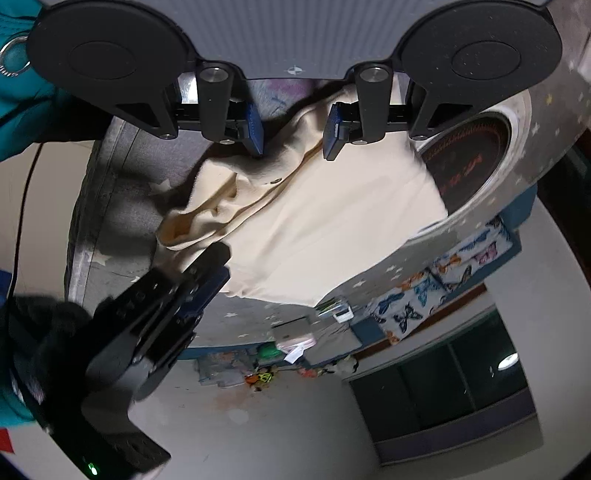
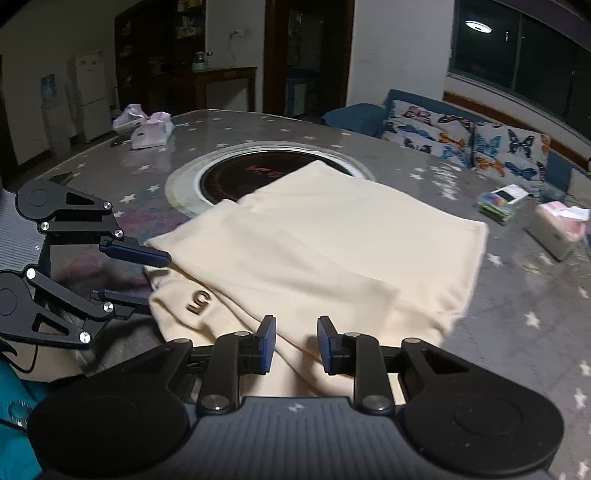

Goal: Fold clothes
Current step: 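Fold the side edge over the body with the right gripper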

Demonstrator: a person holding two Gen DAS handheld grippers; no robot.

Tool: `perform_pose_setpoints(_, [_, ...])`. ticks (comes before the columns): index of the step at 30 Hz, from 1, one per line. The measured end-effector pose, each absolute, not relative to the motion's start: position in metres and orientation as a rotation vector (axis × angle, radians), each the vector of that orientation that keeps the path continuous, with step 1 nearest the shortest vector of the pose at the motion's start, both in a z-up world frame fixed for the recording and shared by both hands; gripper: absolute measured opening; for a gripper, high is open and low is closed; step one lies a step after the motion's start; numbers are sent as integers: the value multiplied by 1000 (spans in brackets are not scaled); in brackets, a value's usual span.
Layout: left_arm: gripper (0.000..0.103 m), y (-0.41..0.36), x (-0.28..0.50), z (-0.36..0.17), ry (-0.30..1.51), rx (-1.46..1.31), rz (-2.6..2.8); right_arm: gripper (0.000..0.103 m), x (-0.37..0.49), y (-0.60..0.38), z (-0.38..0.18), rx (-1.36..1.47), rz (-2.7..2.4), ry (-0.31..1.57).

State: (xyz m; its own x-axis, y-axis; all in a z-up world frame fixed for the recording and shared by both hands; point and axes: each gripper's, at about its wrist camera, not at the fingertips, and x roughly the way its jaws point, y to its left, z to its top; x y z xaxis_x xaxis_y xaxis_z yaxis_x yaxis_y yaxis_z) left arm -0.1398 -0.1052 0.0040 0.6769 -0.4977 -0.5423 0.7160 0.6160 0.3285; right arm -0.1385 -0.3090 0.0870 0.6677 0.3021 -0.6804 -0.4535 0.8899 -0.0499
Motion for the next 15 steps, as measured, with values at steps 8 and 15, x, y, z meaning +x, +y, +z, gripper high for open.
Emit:
perform_pose_setpoints(8, [15, -108, -134, 5, 413, 536, -747, 40, -162, -322, 89, -332, 430, 758])
perform_pose_setpoints(15, [12, -103, -110, 20, 481, 399, -723, 58, -183, -313, 80, -501, 464, 727])
